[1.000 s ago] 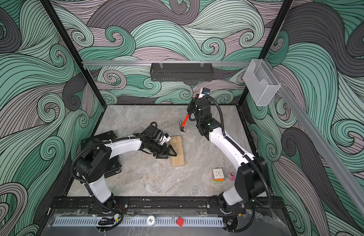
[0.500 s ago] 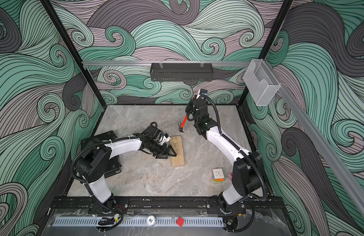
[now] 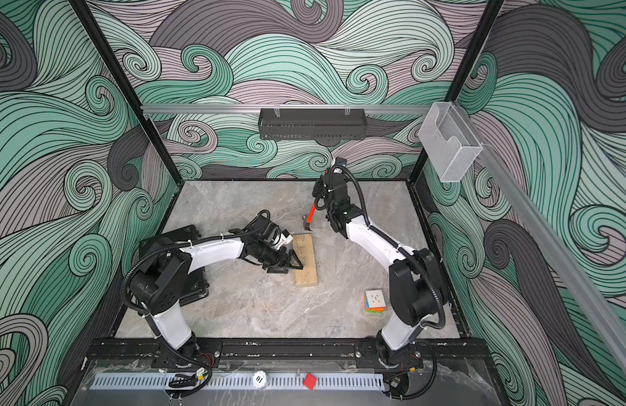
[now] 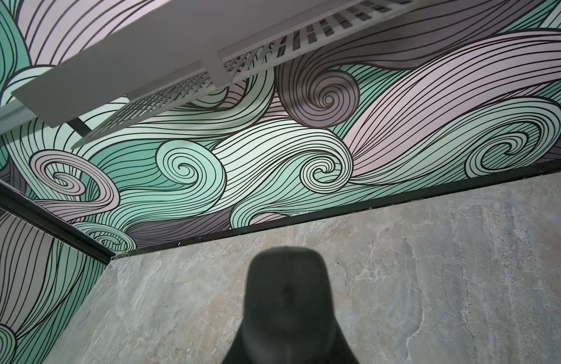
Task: Use a claw hammer to pull out a nail
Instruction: Remove the nail from the mounting plate.
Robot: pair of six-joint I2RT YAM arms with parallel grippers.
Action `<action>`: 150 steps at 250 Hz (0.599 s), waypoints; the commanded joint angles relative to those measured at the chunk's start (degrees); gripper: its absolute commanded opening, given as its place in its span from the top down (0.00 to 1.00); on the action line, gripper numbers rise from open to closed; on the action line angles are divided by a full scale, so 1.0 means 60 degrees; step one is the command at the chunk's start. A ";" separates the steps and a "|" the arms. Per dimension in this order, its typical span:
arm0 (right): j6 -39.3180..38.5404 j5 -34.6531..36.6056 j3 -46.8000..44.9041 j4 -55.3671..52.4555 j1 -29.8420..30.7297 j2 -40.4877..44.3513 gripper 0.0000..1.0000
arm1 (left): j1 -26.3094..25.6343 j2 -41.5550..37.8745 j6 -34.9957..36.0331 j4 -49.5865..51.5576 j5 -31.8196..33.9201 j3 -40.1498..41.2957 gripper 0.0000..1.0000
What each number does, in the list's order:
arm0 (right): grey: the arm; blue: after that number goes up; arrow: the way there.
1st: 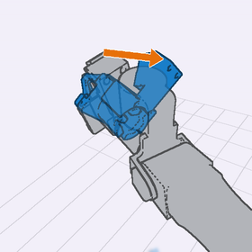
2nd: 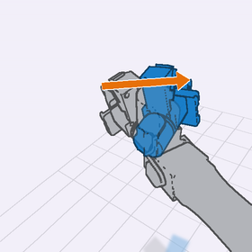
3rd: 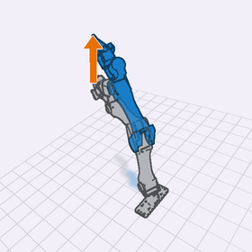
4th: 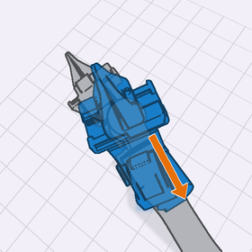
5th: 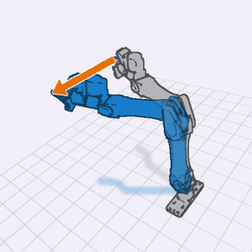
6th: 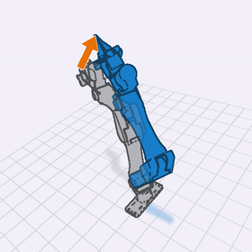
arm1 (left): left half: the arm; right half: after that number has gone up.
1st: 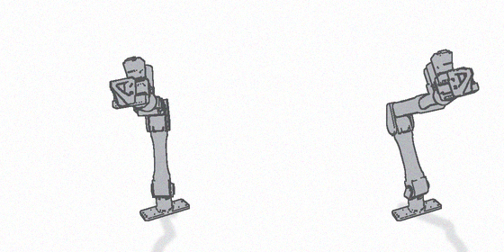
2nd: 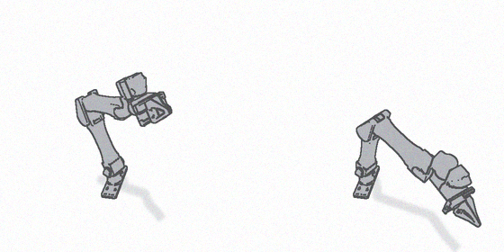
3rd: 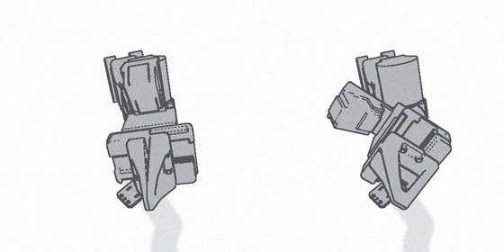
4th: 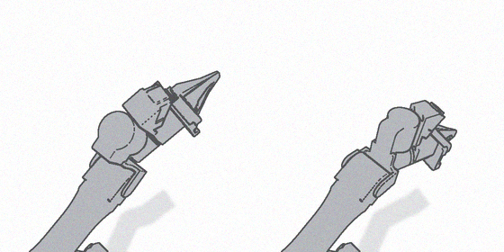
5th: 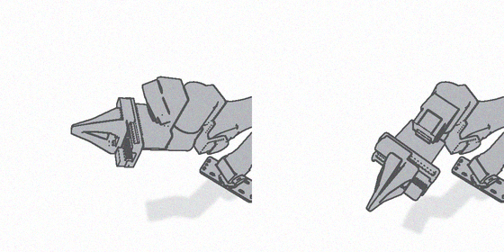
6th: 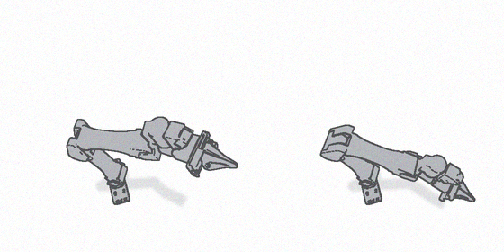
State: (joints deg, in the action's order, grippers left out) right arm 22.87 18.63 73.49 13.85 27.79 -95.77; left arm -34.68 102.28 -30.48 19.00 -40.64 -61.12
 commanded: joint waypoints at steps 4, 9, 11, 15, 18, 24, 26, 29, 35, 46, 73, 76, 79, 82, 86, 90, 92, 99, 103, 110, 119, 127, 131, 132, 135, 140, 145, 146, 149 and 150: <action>-0.0111 0.0534 0.0526 0.1336 0.0239 0.0016 0.93 | 0.0070 0.0258 0.0170 0.0603 0.0341 -0.0460 0.17; -0.0154 0.0602 0.0546 0.1347 0.0250 -0.0022 0.93 | 0.0067 0.0292 0.0163 0.0651 0.0368 -0.0476 0.17; -0.0169 0.0619 0.0548 0.1364 0.0269 -0.0028 0.93 | 0.0067 0.0314 0.0148 0.0665 0.0379 -0.0484 0.17; -0.0192 0.0649 0.0568 0.1390 0.0289 -0.0056 0.93 | 0.0066 0.0346 0.0156 0.0690 0.0387 -0.0491 0.18; -0.0207 0.0660 0.0579 0.1397 0.0279 -0.0078 0.93 | 0.0066 0.0364 0.0143 0.0710 0.0387 -0.0504 0.18; -0.0222 0.0713 0.0596 0.1413 0.0313 -0.0114 0.93 | 0.0066 0.0387 0.0127 0.0722 0.0400 -0.0506 0.19; -0.0219 0.0742 0.0608 0.1413 0.0325 -0.0124 0.93 | 0.0066 0.0397 0.0117 0.0720 0.0401 -0.0499 0.19; -0.0217 0.0752 0.0612 0.1413 0.0333 -0.0147 0.93 | 0.0066 0.0399 0.0098 0.0719 0.0415 -0.0485 0.20; -0.0209 0.0772 0.0636 0.1413 0.0332 -0.0197 0.93 | 0.0053 0.0399 0.0076 0.0700 0.0443 -0.0466 0.20; -0.0190 0.0790 0.0663 0.1391 0.0349 -0.0237 0.93 | 0.0045 0.0371 0.0053 0.0685 0.0535 -0.0426 0.20; -0.0207 0.0875 0.0688 0.1369 0.0393 -0.0269 0.93 | -0.0034 0.0334 0.0038 0.0845 0.0889 -0.0424 0.20; -0.0208 0.0899 0.0697 0.1369 0.0402 -0.0269 0.93 | -0.0047 0.0338 0.0035 0.0853 0.0909 -0.0419 0.20; -0.0209 0.0914 0.0698 0.1362 0.0397 -0.0269 0.93 | -0.0050 0.0352 0.0014 0.0840 0.0907 -0.0418 0.20; -0.0222 0.0922 0.0696 0.1355 0.0399 -0.0273 0.93 | -0.0051 0.0352 -0.0010 0.0825 0.0913 -0.0406 0.20; -0.0223 0.0920 0.0706 0.1343 0.0407 -0.0271 0.93 | -0.0049 0.0366 -0.0017 0.0810 0.0901 -0.0404 0.20; -0.0236 0.0930 0.0703 0.1333 0.0405 -0.0258 0.93 | -0.0062 0.0370 -0.0043 0.0796 0.0886 -0.0390 0.21; -0.0238 0.0932 0.0708 0.1327 0.0407 -0.0263 0.93 | -0.0063 0.0370 -0.0057 0.0790 0.0885 -0.0389 0.21; -0.0237 0.0974 0.0713 0.1300 0.0404 -0.0244 0.93 | -0.0072 0.0378 -0.0091 0.0752 0.0892 -0.0378 0.21; -0.0245 0.0992 0.0704 0.1296 0.0405 -0.0228 0.93 | -0.0073 0.0385 -0.0124 0.0725 0.0899 -0.0364 0.21; -0.0245 0.1014 0.0687 0.1281 0.0407 -0.0211 0.93 | -0.0078 0.0392 -0.0163 0.0675 0.0900 -0.0345 0.21; -0.0265 0.1049 0.0686 0.1288 0.0407 -0.0197 0.93 | -0.0084 0.0430 -0.0170 0.0684 0.0899 -0.0346 0.21; -0.0293 0.1077 0.0663 0.1295 0.0398 -0.0156 0.93 | -0.0080 0.0456 -0.0174 0.0724 0.0934 -0.0359 0.22; -0.0309 0.1073 0.0670 0.1283 0.0399 -0.0155 0.93 | -0.0080 0.0450 -0.0161 0.0740 0.0967 -0.0360 0.23; -0.0318 0.1086 0.0678 0.1282 0.0403 -0.0146 0.93 | -0.0080 0.0454 -0.0155 0.0742 0.0977 -0.0360 0.23; -0.0325 0.1097 0.0672 0.1281 0.0407 -0.0141 0.93 | -0.0082 0.0469 -0.0159 0.0743 0.0997 -0.0360 0.23; -0.0365 0.1067 0.0685 0.1275 0.0408 -0.0138 0.93 | -0.0080 0.0465 -0.0164 0.0744 0.1013 -0.0360 0.23; -0.0388 0.1102 0.0697 0.1246 0.0407 -0.0138 0.93 | -0.0080 0.0483 -0.0157 0.0739 0.1014 -0.0360 0.24; -0.0386 0.1107 0.0706 0.1241 0.0400 -0.0145 0.93 | -0.0080 0.0485 -0.0161 0.0741 0.1015 -0.0360 0.24; -0.0392 0.1114 0.0712 0.1230 0.0404 -0.0128 0.93 | -0.0087 0.0487 -0.0166 0.0743 0.1017 -0.0367 0.24; -0.0388 0.1114 0.0706 0.1234 0.0399 -0.0125 0.93 | -0.0084 0.0487 -0.0165 0.0744 0.1024 -0.0371 0.24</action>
State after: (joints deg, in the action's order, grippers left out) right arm 20.75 23.31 74.54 16.10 30.04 -98.26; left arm -34.81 103.83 -31.16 22.02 -36.01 -62.22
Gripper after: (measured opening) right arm 0.203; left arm 0.772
